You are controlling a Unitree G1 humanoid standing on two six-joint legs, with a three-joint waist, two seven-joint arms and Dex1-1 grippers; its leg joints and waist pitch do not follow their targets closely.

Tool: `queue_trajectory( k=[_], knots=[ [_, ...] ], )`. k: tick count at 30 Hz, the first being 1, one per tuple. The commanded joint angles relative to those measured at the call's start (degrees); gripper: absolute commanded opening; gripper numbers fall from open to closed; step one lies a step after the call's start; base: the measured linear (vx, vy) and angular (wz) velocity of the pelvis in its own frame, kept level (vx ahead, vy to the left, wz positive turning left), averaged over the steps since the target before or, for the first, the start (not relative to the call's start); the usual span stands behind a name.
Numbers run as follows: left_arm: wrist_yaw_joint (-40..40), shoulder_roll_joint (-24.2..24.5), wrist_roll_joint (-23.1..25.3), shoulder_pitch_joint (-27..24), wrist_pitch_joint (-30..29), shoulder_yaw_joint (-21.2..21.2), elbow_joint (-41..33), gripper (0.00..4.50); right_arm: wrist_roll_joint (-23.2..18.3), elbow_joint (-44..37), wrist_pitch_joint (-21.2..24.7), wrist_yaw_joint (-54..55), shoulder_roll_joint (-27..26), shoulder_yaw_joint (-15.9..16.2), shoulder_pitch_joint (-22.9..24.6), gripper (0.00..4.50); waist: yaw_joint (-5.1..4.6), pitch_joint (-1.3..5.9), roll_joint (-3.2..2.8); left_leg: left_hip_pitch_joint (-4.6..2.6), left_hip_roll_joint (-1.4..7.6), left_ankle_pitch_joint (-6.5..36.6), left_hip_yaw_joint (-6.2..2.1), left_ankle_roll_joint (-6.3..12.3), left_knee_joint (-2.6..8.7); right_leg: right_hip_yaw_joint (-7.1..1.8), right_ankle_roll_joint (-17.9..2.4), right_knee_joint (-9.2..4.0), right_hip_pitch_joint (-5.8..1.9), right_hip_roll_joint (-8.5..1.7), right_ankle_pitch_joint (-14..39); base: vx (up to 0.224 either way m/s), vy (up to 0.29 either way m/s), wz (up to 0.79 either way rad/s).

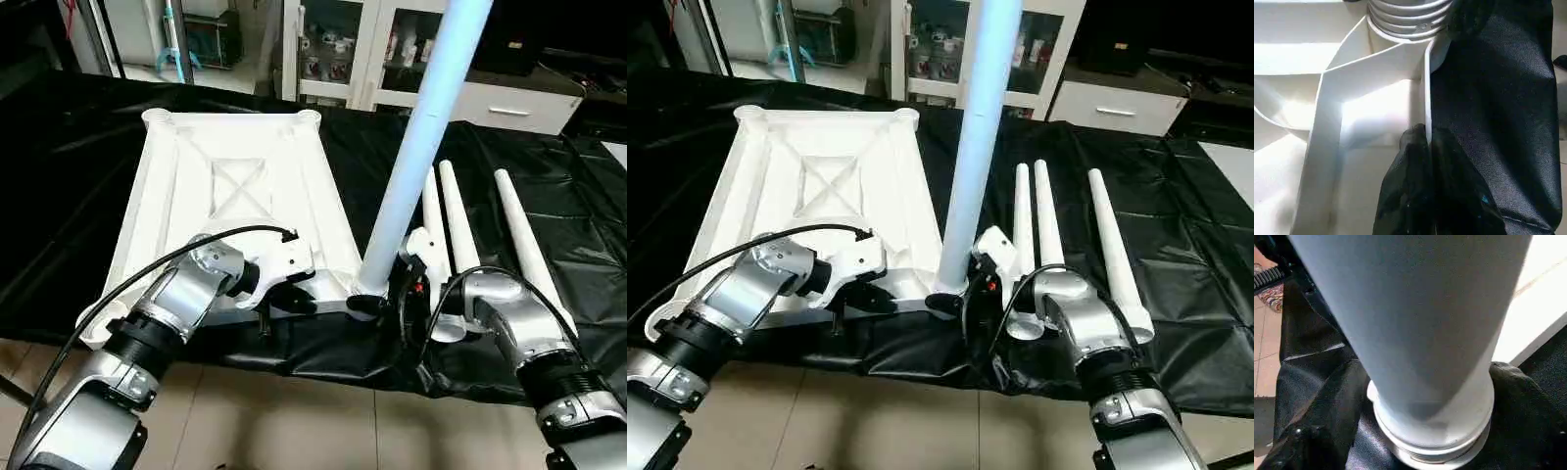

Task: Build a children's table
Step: Rotate leg to tighten

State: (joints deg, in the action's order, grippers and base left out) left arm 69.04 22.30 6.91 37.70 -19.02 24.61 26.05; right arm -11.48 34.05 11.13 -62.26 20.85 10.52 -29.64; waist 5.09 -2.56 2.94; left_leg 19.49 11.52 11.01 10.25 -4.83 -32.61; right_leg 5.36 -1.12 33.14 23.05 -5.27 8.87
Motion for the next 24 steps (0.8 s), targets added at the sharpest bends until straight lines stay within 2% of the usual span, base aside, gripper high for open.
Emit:
queue_trajectory(
  k=[1,8,15,17,18,19,20,21,22,24],
  knots=[
    [1.9,0.4,2.2,-2.6,-1.4,4.6,2.2,0.00,0.3,-0.5,0.4,-0.6,0.6,0.1,0.3,3.53,-0.12,3.35,-0.49,-0.01,2.00,11.3,-0.27,1.76,3.79,-2.93,-13.2,-2.86,-3.00,-3.40,11.4,0.000,0.000,0.00],
    [1.9,0.4,2.2,-2.7,-1.5,4.6,2.0,0.00,0.4,-0.4,0.3,-0.6,0.6,0.0,0.2,2.95,-0.09,3.39,-0.47,-0.02,1.97,11.1,-0.26,1.77,3.73,-2.92,-13.2,-2.81,-3.04,-3.38,11.2,0.000,0.000,0.00],
    [1.7,0.2,2.0,-2.9,-2.1,4.4,1.8,0.00,0.8,0.1,-0.6,-0.1,0.1,-0.2,0.4,2.85,-0.09,3.46,-0.40,0.00,1.97,10.4,-0.23,2.00,3.63,-2.92,-13.3,-2.70,-3.09,-3.40,10.7,0.000,0.000,0.00],
    [0.1,-0.7,1.9,-2.7,-2.2,3.6,2.5,0.00,1.9,1.9,-1.4,3.7,-0.7,-0.8,0.0,2.84,-0.14,3.45,-0.28,0.02,1.97,10.3,-0.19,1.86,3.60,-2.95,-13.3,-2.72,-3.02,-3.44,10.8,0.000,0.000,0.00],
    [-3.5,-2.4,1.6,-2.3,-2.6,1.9,3.8,0.00,3.2,5.1,-2.4,10.5,-2.4,-2.1,-0.7,2.83,-0.30,3.13,-0.43,0.05,2.01,12.4,-0.24,1.17,3.85,-2.91,-12.5,-3.20,-2.86,-3.49,14.5,0.000,0.000,0.00],
    [-5.2,-3.2,1.6,-2.0,-3.0,1.2,4.4,0.00,3.4,6.3,-2.5,13.5,-3.4,-3.0,-0.9,2.83,-0.29,2.95,-0.58,-0.21,1.95,13.8,-0.23,0.66,3.90,-2.88,-12.0,-3.62,-2.55,-3.56,16.9,0.000,0.000,0.00],
    [-5.6,-3.4,1.6,-1.9,-3.2,1.1,4.6,0.00,3.4,6.6,-2.5,14.3,-3.7,-3.2,-0.9,2.83,-0.50,2.87,-0.41,-0.39,1.84,16.4,-0.45,-0.27,4.03,-2.76,-10.6,-4.09,-2.58,-3.61,21.6,0.000,0.000,0.00],
    [-7.7,-4.4,1.8,-1.5,-3.8,0.4,5.3,0.00,3.3,7.8,-2.6,18.0,-5.1,-4.2,-1.0,2.82,-0.62,2.90,-0.37,-0.36,1.84,17.2,-0.56,-0.62,4.07,-2.76,-9.9,-4.17,-2.69,-3.69,23.1,0.000,0.000,0.00],
    [-8.9,-4.8,1.9,-1.2,-4.1,0.0,5.8,0.00,3.4,8.4,-2.6,20.1,-5.8,-4.6,-1.2,2.81,-0.85,2.82,-0.20,-0.33,1.80,18.7,-0.81,-0.87,4.23,-2.56,-8.4,-4.52,-2.62,-3.63,26.2,0.000,0.000,0.00],
    [-11.0,-5.8,2.1,-0.7,-4.4,-0.6,6.7,0.00,3.6,9.3,-2.5,23.4,-7.0,-5.3,-1.6,2.81,-1.27,2.85,-0.27,-0.54,1.69,20.4,-1.04,-0.94,4.21,-2.35,-6.6,-5.11,-2.27,-3.67,29.9,0.000,0.000,0.00]
  ],
)
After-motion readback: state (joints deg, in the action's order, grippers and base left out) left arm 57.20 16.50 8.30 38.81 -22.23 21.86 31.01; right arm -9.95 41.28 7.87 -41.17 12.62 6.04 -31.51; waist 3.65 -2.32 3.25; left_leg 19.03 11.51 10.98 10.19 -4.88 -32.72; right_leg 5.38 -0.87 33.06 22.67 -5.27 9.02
